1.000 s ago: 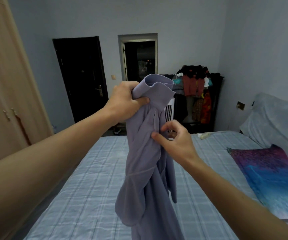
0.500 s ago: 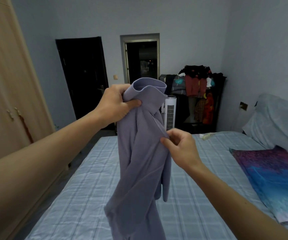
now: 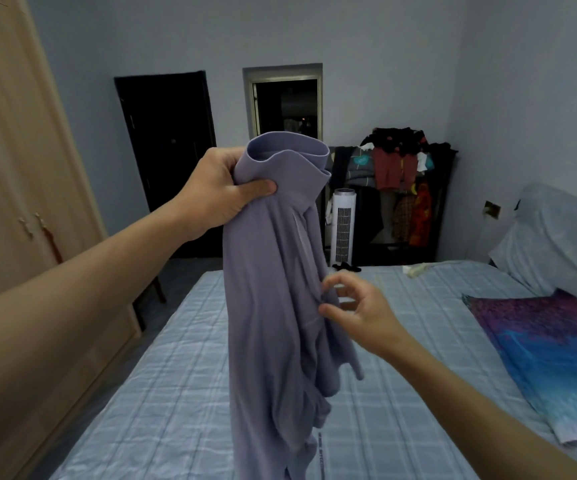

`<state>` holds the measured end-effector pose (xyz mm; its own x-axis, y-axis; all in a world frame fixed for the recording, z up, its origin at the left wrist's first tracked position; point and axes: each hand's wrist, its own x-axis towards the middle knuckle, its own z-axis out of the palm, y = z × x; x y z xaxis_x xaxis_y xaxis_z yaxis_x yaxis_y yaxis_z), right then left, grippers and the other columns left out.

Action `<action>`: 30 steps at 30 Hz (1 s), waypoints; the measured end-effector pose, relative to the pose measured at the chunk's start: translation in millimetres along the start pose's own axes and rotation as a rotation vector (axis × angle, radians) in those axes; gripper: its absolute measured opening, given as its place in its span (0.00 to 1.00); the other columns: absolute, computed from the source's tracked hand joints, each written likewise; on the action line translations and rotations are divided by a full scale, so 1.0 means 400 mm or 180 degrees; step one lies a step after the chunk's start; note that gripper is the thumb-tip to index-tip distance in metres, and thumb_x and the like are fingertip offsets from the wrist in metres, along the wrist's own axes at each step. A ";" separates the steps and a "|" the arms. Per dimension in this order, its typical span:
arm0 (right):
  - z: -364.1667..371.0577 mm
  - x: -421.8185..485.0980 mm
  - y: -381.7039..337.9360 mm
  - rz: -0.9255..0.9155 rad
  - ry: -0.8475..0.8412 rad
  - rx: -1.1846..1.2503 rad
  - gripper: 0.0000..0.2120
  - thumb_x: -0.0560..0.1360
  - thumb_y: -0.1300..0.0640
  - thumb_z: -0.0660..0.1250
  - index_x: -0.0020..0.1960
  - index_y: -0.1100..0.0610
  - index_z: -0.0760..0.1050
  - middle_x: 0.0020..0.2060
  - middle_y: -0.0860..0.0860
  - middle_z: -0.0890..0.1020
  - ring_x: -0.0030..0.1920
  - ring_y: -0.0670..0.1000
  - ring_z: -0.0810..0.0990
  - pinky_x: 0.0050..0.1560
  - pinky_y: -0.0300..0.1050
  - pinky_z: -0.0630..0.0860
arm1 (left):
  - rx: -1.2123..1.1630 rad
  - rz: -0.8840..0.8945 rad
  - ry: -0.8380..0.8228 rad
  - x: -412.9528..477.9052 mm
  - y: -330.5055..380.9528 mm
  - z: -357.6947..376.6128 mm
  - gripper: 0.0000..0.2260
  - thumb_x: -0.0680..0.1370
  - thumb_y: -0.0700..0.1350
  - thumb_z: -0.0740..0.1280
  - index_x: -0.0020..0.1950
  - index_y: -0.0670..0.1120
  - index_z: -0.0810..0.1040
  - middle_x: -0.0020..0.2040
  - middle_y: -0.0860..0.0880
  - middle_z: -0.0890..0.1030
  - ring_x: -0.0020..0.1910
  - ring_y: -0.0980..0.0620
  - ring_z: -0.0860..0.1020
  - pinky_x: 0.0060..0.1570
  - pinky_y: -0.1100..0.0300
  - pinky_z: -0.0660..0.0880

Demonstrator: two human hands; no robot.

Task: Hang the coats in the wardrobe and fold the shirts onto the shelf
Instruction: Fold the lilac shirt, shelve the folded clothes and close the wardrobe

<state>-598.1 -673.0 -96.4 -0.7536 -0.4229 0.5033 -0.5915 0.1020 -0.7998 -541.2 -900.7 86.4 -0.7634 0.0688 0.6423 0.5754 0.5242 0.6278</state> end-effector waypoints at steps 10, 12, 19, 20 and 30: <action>0.094 0.004 0.034 0.0197 -0.0283 0.0539 0.22 0.70 0.50 0.73 0.63 0.45 0.76 0.59 0.44 0.80 0.60 0.47 0.79 0.59 0.54 0.78 | 0.0022 -0.0011 0.0058 -0.023 -0.001 -0.022 0.13 0.74 0.39 0.74 0.53 0.54 0.79 0.51 0.53 0.82 0.48 0.61 0.81 0.46 0.66 0.78; 0.101 0.018 0.024 0.0096 -0.0435 0.0557 0.15 0.73 0.54 0.71 0.60 0.47 0.78 0.59 0.48 0.79 0.60 0.50 0.78 0.61 0.53 0.76 | 0.0009 0.0014 0.0044 -0.029 -0.001 -0.031 0.12 0.74 0.39 0.74 0.53 0.53 0.79 0.51 0.52 0.82 0.48 0.61 0.81 0.46 0.65 0.79; 0.114 0.033 0.033 0.0465 -0.1022 0.0310 0.07 0.76 0.62 0.70 0.52 0.56 0.83 0.49 0.51 0.86 0.52 0.50 0.84 0.57 0.49 0.80 | 0.0001 -0.0010 0.0021 -0.051 -0.017 -0.070 0.12 0.74 0.38 0.74 0.55 0.48 0.80 0.50 0.53 0.83 0.48 0.61 0.81 0.45 0.67 0.77; 0.114 0.031 0.038 0.0439 -0.1000 0.0295 0.06 0.77 0.62 0.69 0.51 0.57 0.84 0.47 0.51 0.86 0.51 0.50 0.84 0.56 0.47 0.80 | 0.0018 -0.0015 0.0031 -0.054 -0.022 -0.077 0.12 0.73 0.38 0.74 0.55 0.47 0.80 0.50 0.53 0.83 0.48 0.61 0.82 0.45 0.66 0.78; 0.003 0.021 0.072 0.0145 0.0534 -0.0015 0.08 0.74 0.61 0.73 0.38 0.50 0.81 0.32 0.45 0.83 0.33 0.42 0.80 0.37 0.39 0.76 | 0.0185 -0.0176 0.0166 -0.079 -0.093 -0.124 0.10 0.73 0.41 0.75 0.52 0.51 0.82 0.48 0.56 0.84 0.48 0.58 0.82 0.46 0.62 0.81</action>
<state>-621.1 -674.6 -115.7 -0.8167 -0.2615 0.5144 -0.5567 0.1220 -0.8217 -523.9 -964.3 64.6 -0.7764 -0.0051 0.6303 0.5137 0.5744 0.6373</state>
